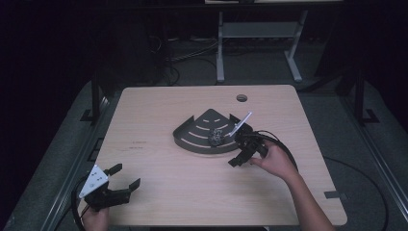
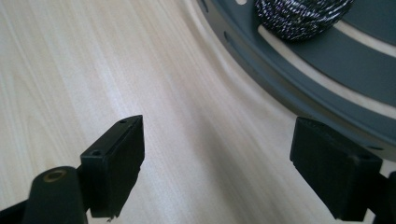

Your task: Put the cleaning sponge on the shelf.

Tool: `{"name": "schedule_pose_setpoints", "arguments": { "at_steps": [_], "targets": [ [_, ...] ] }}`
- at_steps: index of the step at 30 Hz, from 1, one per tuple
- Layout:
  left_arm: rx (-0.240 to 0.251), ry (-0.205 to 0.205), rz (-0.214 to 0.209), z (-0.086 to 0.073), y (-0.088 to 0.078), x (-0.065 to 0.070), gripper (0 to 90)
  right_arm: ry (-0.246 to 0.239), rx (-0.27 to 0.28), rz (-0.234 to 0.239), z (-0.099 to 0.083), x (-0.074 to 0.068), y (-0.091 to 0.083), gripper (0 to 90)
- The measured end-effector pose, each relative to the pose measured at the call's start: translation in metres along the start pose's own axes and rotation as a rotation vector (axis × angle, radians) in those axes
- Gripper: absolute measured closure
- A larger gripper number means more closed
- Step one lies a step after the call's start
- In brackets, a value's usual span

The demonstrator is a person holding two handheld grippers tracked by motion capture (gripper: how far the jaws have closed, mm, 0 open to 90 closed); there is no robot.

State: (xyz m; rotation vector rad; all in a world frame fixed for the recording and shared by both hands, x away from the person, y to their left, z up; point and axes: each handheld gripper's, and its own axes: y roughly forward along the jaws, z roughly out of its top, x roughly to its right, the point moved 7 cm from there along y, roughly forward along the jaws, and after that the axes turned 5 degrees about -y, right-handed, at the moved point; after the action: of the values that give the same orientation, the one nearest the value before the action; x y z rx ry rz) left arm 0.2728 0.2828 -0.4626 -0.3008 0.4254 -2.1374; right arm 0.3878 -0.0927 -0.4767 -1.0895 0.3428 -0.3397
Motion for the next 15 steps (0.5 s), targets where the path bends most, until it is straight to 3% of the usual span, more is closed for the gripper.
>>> {"name": "schedule_pose_setpoints", "arguments": {
  "at_steps": [15],
  "targets": [
    [-0.004, -0.001, 0.0, 0.0, 0.001, 0.0, 13.5, 0.016, 0.001, 0.0, -0.019, -0.003, 0.003, 16.9]
  ]
}}
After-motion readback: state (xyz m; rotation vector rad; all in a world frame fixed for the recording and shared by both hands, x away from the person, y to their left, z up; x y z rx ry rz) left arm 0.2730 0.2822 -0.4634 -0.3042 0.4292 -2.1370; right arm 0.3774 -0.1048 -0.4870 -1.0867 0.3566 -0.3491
